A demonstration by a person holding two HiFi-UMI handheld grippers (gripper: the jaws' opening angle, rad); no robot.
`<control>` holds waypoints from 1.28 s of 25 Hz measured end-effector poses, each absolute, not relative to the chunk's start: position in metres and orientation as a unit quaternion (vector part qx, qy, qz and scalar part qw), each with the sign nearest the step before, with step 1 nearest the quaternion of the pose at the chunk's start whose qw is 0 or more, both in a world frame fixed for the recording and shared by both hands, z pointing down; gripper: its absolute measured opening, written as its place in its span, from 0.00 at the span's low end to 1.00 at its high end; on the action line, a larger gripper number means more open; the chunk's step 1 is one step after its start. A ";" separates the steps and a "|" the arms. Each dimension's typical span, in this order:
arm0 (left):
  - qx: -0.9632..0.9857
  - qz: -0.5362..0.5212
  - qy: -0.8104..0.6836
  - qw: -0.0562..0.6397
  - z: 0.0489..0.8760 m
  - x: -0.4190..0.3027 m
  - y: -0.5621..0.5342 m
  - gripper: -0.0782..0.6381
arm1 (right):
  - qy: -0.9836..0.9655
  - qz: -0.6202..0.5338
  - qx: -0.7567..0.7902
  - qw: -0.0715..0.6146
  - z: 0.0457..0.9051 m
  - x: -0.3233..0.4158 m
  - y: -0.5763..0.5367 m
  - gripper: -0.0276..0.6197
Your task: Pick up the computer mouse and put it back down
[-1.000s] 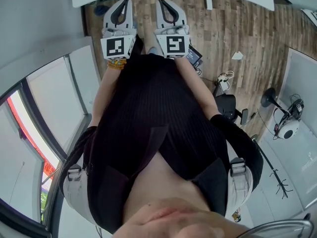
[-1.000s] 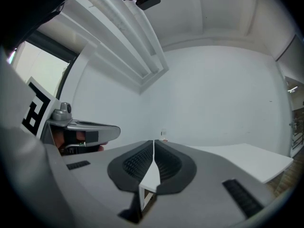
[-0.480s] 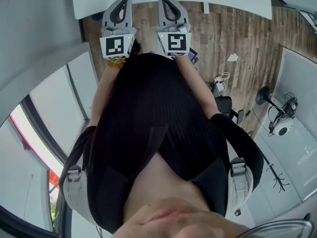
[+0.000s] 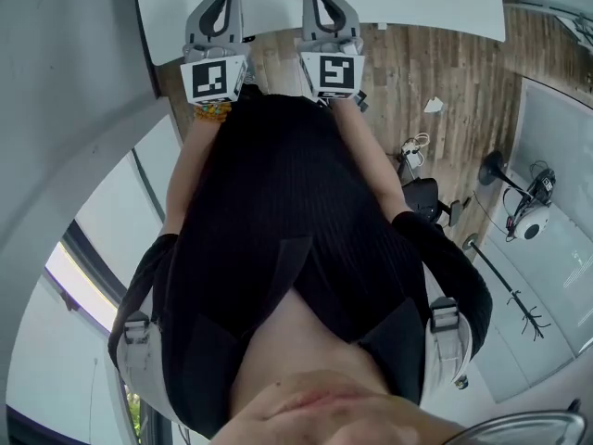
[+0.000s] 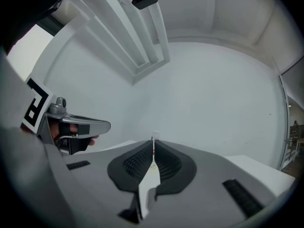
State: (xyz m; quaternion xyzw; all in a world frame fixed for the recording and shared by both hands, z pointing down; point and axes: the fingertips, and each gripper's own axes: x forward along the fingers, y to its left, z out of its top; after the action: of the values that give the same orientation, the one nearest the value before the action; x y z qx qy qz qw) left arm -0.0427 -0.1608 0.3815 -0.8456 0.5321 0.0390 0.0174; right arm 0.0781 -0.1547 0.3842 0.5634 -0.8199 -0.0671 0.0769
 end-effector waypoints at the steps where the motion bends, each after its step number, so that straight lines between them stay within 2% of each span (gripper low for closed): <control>1: -0.848 0.041 0.528 0.019 0.381 -0.045 -0.167 0.13 | -0.814 -0.067 0.572 0.072 0.383 0.078 -0.160 0.09; 12: -0.882 0.039 0.469 0.008 0.387 -0.030 -0.187 0.13 | -0.749 -0.073 0.652 0.094 0.383 0.132 -0.188 0.09; 17: -0.882 0.035 0.470 0.024 0.387 -0.031 -0.196 0.13 | -0.740 -0.084 0.661 0.097 0.380 0.160 -0.204 0.09; 32: -0.874 0.017 0.484 0.033 0.392 -0.046 -0.183 0.13 | -0.783 -0.025 0.601 0.157 0.429 0.152 -0.225 0.09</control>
State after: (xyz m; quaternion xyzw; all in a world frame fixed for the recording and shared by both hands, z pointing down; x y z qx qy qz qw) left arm -0.0464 -0.1827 0.3918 -0.8743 0.4840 0.0169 0.0328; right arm 0.1520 -0.2254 0.4291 0.6006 -0.7835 -0.0249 0.1573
